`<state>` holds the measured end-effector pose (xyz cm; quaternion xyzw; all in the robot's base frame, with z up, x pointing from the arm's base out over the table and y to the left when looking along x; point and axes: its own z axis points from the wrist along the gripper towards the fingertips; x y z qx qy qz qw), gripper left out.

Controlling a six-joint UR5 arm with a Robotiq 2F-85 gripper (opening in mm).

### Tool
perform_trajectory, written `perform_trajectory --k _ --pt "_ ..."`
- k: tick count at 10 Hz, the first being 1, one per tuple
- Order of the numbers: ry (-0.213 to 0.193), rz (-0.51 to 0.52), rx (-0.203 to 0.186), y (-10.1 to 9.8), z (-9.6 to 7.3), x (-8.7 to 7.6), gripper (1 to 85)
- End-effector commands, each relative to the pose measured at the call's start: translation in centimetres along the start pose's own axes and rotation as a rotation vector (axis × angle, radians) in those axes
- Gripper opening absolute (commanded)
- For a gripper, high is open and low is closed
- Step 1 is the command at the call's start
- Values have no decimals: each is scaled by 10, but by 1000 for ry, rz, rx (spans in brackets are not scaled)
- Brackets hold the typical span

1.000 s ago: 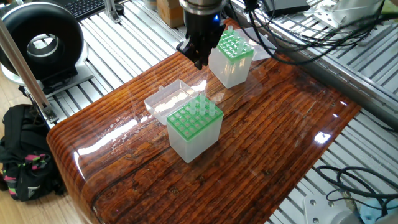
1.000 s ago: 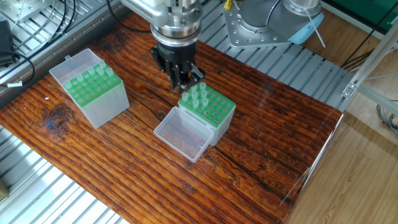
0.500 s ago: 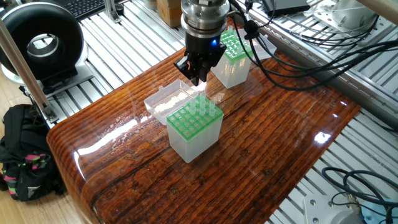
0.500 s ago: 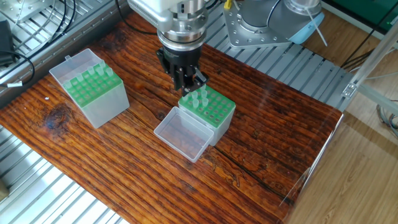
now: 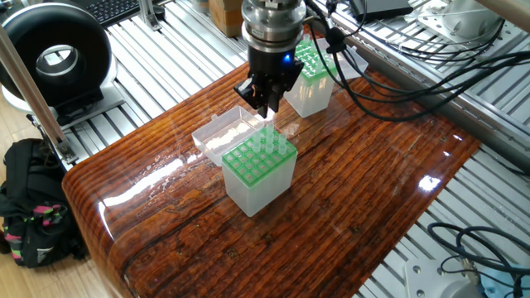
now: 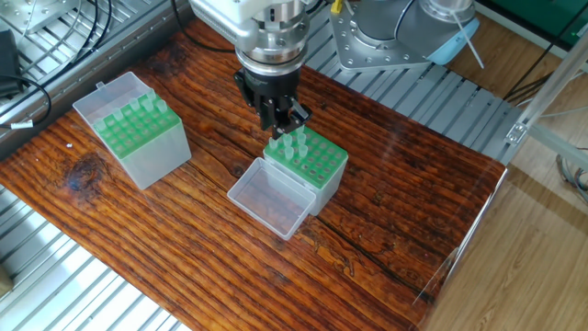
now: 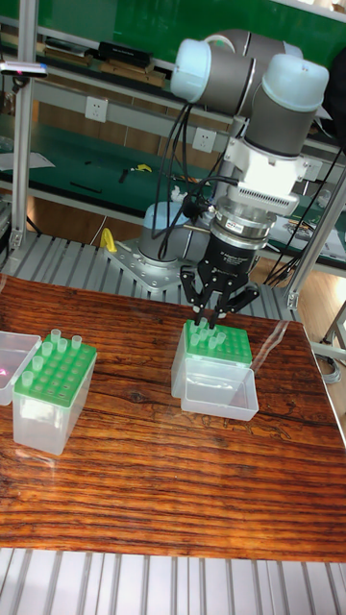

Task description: Transfer all large pipette tips from one holder to another

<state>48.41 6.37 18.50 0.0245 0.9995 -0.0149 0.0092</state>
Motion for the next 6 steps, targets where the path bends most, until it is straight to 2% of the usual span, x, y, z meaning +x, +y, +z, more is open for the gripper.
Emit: perform_trajectory --k 1,2,4,6 --pt "19 -10 11 -3 -1 5 273" --pt "36 -2 -3 5 1 13 280" --pt "44 -7 -12 11 0 13 293" --pt "24 -8 -24 13 4 4 307"
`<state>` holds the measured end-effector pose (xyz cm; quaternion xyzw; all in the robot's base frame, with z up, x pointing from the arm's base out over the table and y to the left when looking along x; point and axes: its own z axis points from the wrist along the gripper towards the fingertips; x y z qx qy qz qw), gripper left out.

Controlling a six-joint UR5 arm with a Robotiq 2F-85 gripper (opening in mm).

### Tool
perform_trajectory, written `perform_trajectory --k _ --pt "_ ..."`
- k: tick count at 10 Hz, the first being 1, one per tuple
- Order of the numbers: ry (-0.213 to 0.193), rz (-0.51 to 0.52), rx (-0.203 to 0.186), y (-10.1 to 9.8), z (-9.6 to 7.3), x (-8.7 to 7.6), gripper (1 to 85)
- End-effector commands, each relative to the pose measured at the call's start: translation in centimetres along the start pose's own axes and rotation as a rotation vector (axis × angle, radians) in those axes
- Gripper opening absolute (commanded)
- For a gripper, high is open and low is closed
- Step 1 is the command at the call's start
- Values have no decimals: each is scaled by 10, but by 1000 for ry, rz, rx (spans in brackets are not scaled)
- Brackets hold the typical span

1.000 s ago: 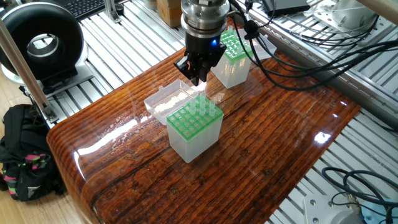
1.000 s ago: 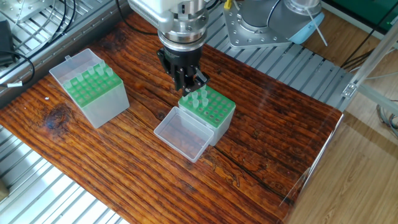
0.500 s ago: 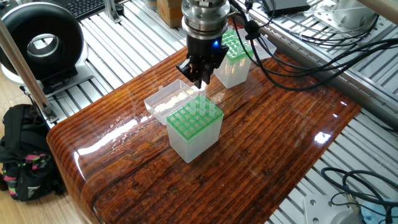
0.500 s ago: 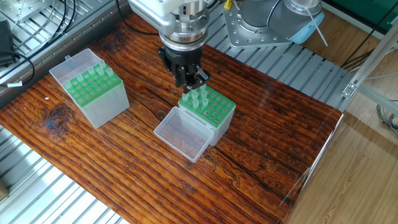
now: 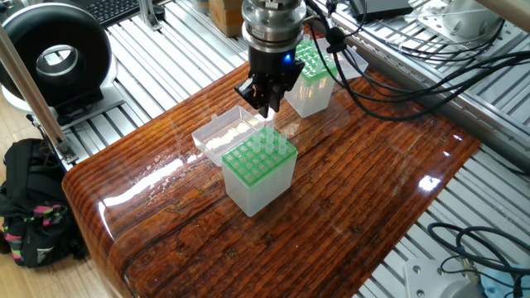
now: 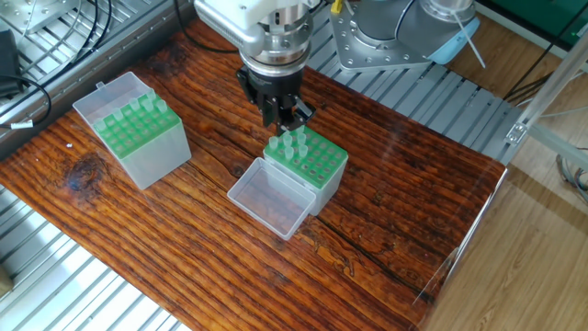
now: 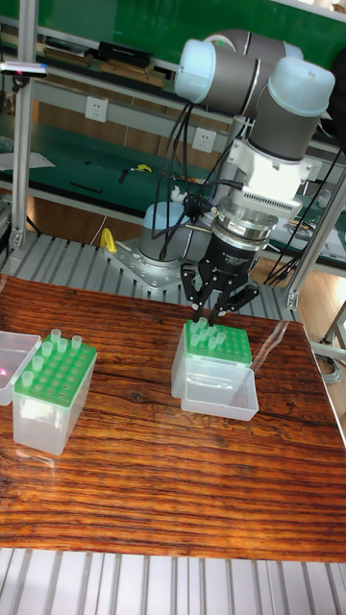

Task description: Transfer all large pipette tips from one holder to another

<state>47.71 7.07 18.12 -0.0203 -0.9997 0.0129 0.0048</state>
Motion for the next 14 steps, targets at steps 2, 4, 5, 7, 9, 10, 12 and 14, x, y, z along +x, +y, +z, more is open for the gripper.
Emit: perform_trajectory --k 2,4,5,7,9,10,12,14 --pt "-27 9 -28 11 18 -7 307" --pt "-31 9 -25 11 21 -7 307" --pt "-31 9 -19 8 20 -8 303" --pt "-33 1 -11 1 14 -13 300" --pt "-36 -9 -8 -6 15 -19 300" --pt "-39 -12 -16 -8 18 -21 300" --pt "-38 -1 -36 -1 23 -18 300" --pt "-31 9 -45 5 26 -13 297"
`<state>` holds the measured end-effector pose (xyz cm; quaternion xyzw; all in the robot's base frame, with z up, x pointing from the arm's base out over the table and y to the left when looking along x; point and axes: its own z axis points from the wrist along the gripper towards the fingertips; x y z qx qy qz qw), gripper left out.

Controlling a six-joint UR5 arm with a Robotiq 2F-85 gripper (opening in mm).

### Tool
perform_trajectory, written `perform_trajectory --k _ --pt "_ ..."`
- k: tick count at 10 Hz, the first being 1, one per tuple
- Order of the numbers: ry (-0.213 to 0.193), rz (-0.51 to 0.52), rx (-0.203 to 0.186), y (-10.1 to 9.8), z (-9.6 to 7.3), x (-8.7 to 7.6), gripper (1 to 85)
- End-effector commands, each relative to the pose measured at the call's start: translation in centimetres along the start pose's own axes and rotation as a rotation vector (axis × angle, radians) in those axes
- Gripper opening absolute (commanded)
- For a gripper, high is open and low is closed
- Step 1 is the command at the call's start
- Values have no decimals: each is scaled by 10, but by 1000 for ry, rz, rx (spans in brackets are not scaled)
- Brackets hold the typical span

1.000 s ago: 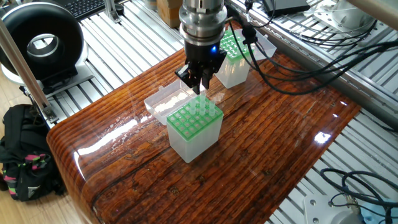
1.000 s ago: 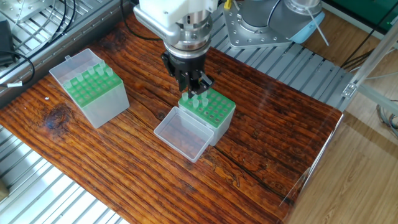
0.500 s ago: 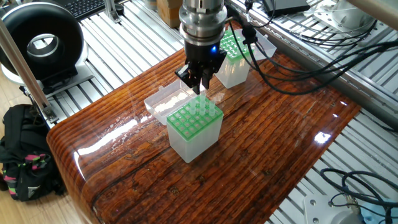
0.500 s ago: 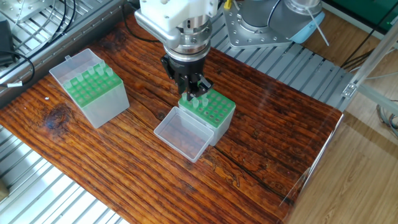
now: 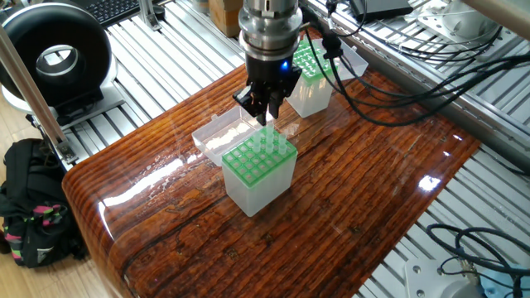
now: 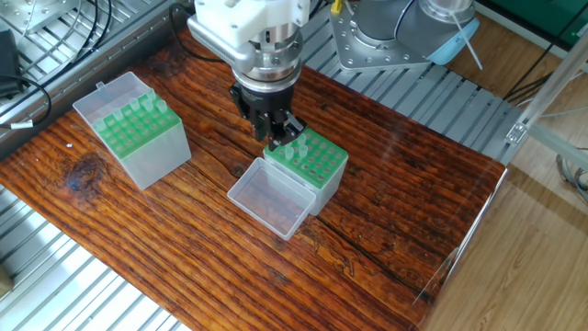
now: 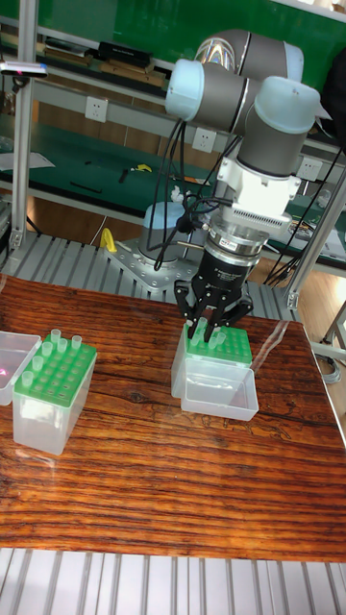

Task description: Transfer all large pipette tips from one holder to another

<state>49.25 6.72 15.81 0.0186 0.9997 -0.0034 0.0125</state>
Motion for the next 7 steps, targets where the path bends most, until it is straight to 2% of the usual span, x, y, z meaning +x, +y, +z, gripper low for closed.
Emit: perform_trajectory --k 1,3,7 --pt "18 16 -24 8 4 8 297" --pt "32 10 -19 3 7 13 293" --pt "25 -1 -15 -4 12 12 293"
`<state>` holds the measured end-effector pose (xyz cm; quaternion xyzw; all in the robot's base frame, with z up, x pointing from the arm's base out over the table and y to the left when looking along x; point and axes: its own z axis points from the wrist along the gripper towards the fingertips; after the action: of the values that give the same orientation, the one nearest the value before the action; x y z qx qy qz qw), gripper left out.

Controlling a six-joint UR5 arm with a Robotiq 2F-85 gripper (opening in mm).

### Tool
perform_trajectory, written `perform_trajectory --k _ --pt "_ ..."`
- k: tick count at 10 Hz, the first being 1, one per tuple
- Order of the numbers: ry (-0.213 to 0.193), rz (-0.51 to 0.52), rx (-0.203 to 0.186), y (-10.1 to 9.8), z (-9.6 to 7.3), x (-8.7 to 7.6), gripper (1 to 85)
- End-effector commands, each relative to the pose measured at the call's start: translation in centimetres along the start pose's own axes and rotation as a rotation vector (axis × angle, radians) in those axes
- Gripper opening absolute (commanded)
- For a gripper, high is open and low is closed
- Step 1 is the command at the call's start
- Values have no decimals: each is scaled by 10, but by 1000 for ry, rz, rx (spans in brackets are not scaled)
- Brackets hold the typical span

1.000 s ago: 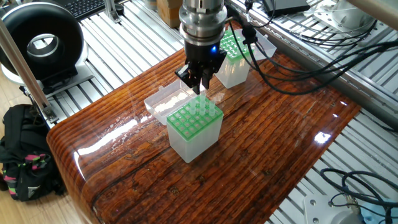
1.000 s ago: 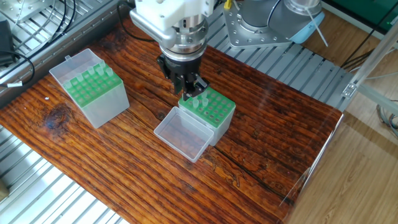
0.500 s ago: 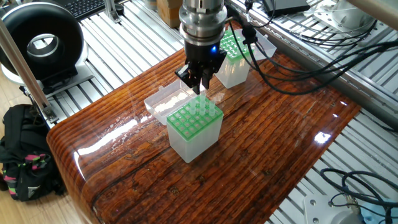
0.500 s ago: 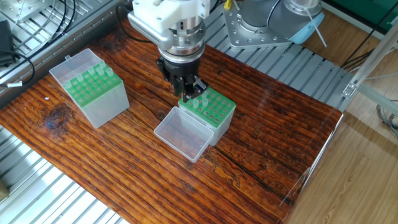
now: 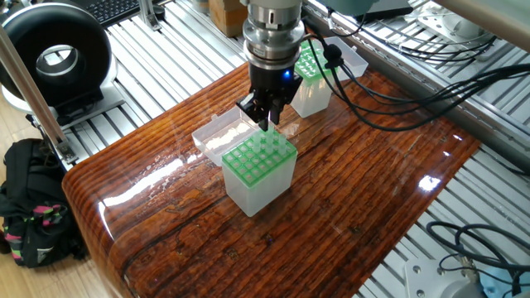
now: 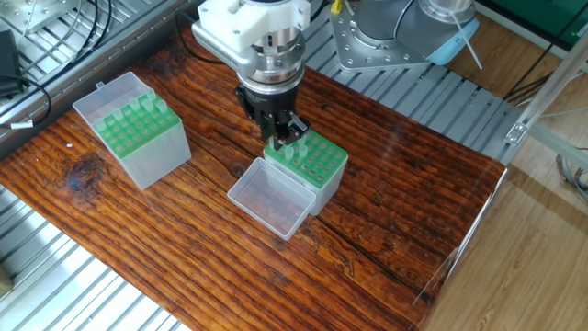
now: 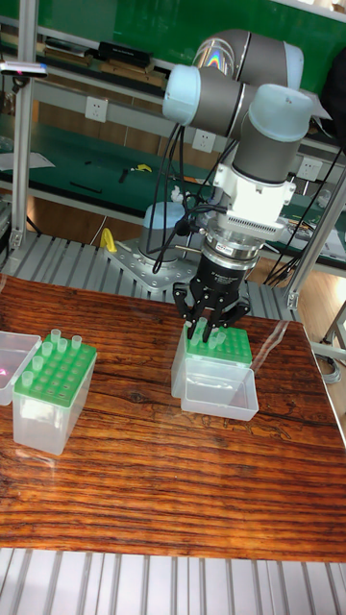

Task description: Transfer all large pipette tips from one holder to another

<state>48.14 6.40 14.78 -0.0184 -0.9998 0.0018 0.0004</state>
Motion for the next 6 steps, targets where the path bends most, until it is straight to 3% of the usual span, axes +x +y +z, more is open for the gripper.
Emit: perform_trajectory --k 1,6 --pt "-3 -1 -17 1 3 0 293" --pt "-7 -2 -39 6 8 4 293"
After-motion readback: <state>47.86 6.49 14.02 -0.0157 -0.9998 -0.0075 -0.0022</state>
